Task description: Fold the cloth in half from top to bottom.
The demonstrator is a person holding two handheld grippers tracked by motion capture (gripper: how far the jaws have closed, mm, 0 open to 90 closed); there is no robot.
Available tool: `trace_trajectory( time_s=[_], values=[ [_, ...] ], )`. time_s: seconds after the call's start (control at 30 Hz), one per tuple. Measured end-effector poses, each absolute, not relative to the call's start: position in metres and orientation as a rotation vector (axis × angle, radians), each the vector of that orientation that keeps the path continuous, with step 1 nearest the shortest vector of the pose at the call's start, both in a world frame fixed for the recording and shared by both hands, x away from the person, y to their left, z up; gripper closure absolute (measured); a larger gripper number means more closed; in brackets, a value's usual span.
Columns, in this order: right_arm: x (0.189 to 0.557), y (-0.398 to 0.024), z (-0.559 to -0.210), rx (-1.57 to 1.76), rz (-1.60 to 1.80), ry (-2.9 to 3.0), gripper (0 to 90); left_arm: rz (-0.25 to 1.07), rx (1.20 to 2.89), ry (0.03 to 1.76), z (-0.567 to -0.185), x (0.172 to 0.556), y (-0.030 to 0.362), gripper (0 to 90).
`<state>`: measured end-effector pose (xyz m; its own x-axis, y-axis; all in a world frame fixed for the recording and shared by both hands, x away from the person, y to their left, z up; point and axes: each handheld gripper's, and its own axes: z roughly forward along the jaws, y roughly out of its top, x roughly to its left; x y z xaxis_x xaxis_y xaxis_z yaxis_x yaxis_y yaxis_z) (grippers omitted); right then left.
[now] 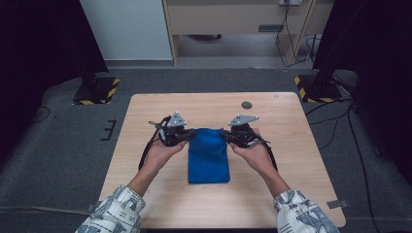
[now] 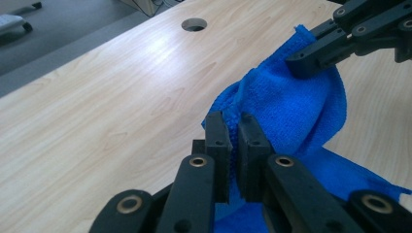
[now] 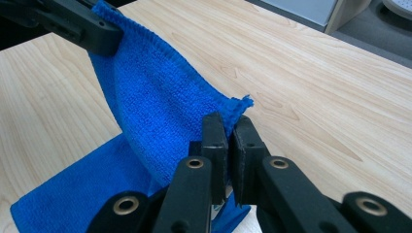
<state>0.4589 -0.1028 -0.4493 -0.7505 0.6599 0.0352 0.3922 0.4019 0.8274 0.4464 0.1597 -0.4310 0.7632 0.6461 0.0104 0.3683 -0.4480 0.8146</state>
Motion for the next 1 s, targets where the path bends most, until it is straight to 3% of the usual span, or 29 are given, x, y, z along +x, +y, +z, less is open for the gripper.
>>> trace_trajectory(
  time_s=[1.0],
  values=[
    [0.421, -0.106, -0.475, 0.842, 1.227, 2.433, 82.5, 0.259, 2.090, 0.717, -0.462, 0.408, 0.161, 84.6]
  ],
)
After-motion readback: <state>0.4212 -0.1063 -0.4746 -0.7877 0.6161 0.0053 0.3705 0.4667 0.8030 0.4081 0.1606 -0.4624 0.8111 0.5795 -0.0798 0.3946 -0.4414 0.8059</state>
